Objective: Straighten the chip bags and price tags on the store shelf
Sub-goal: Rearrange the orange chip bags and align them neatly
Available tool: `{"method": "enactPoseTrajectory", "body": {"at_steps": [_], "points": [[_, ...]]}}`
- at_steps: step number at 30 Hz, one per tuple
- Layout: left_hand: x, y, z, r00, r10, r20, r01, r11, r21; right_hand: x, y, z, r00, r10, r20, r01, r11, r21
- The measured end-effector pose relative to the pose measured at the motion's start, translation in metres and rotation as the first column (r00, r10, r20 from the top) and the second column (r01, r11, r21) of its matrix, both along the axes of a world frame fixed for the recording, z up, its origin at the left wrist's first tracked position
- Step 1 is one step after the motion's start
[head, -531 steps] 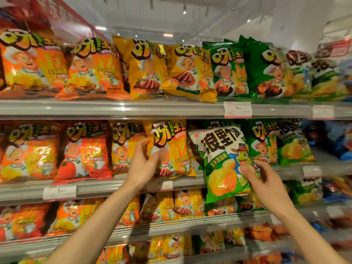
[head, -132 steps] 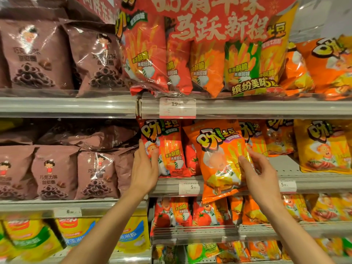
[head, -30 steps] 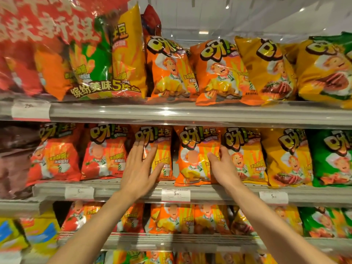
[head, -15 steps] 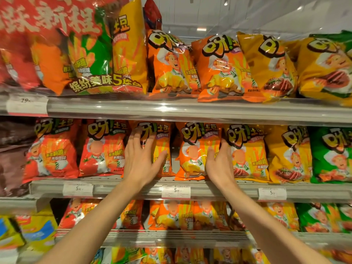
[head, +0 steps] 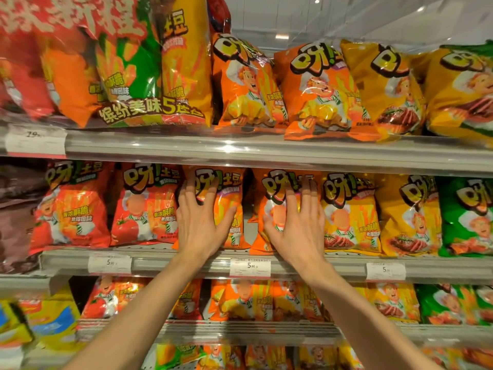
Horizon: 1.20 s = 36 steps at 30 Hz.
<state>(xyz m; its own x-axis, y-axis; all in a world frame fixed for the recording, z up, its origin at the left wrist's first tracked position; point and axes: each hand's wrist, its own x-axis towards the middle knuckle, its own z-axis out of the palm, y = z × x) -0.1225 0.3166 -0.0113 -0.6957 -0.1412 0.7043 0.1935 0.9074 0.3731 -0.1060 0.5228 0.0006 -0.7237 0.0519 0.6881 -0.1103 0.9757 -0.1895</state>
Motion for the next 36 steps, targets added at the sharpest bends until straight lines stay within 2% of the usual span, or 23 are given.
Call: {"method": "enactPoseTrajectory", "body": {"at_steps": [4,9,14,18,20,30,36], "points": [[0.007,0.0,-0.008,0.998,-0.042,-0.039,0.043,0.998,0.035,0.001,0.0,-0.003,1.0,0.024,-0.011,-0.025,0.997,-0.07],[0.001,0.001,-0.005,1.0,-0.018,-0.01,0.018,1.0,0.019,-0.007,-0.005,-0.006,0.998,0.053,-0.018,-0.053,0.999,-0.006],[-0.006,0.001,-0.005,0.999,0.014,0.043,-0.013,1.0,-0.024,-0.008,-0.007,-0.009,1.0,-0.004,-0.007,0.004,0.996,0.084],[-0.003,0.001,-0.009,0.998,0.063,0.012,-0.061,0.989,-0.136,-0.006,-0.007,-0.009,0.999,-0.032,0.001,0.032,0.986,0.163],[-0.004,0.001,-0.01,0.997,0.078,0.018,-0.075,0.987,-0.142,-0.007,-0.006,-0.009,0.999,-0.034,0.016,0.031,0.983,0.182],[-0.001,0.004,-0.002,0.984,0.149,0.096,-0.129,0.974,-0.187,-0.007,-0.004,-0.006,0.998,-0.013,0.067,0.002,0.987,0.158],[0.013,0.006,0.005,0.984,0.16,0.084,-0.139,0.967,-0.212,-0.007,-0.001,-0.005,0.997,0.021,0.07,-0.03,0.991,0.13]]}}
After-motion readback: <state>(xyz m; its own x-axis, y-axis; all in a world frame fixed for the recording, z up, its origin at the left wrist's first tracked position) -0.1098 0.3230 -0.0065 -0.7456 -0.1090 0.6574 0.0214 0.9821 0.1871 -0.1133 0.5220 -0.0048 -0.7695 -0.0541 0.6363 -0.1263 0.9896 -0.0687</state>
